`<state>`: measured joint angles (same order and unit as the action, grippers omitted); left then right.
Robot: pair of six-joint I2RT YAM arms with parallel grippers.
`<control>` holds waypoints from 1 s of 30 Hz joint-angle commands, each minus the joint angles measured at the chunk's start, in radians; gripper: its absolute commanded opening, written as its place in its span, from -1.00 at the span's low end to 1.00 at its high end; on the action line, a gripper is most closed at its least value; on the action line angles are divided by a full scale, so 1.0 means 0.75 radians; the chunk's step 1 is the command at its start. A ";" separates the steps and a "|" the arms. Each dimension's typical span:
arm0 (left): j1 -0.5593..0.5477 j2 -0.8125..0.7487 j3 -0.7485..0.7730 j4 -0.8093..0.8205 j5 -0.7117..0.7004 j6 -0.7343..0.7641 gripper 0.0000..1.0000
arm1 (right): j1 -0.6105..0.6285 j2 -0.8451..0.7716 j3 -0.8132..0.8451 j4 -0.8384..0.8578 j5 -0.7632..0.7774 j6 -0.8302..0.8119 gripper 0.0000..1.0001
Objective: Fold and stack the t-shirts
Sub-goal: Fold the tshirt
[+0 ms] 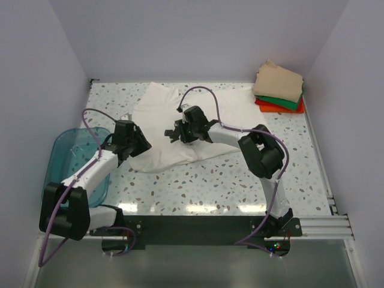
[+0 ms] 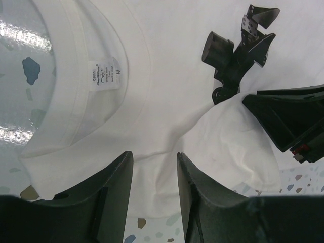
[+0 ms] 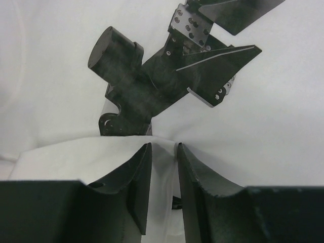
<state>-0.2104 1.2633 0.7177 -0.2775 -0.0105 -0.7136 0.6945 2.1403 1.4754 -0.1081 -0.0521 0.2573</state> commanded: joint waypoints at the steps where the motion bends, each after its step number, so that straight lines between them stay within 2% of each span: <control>1: 0.011 -0.036 -0.032 0.055 0.041 0.004 -0.10 | 0.021 -0.011 0.017 -0.001 -0.002 -0.002 -0.46; 3: 0.011 -0.038 -0.053 0.069 0.047 -0.006 -0.10 | 0.021 -0.011 0.021 -0.005 0.000 -0.002 -0.59; 4: 0.011 -0.038 -0.061 0.075 0.049 -0.008 -0.10 | 0.021 -0.015 0.021 -0.007 0.000 -0.004 -0.74; 7: 0.011 -0.038 -0.092 0.102 0.061 -0.026 -0.10 | 0.023 -0.045 0.009 -0.005 0.004 0.003 -0.94; 9: 0.011 -0.036 -0.114 0.122 0.065 -0.047 -0.10 | 0.021 -0.113 -0.034 0.015 0.004 0.007 -1.00; 20: 0.011 0.023 -0.125 0.176 0.088 -0.092 -0.11 | 0.021 -0.542 -0.382 0.138 -0.080 0.090 -1.00; 30: 0.011 0.085 -0.061 0.168 0.106 -0.098 0.00 | 0.070 -0.757 -0.717 0.199 -0.184 0.138 -1.00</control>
<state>-0.2096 1.3159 0.6266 -0.1959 0.0521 -0.7750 0.7258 1.6367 0.9913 0.0006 -0.1532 0.3382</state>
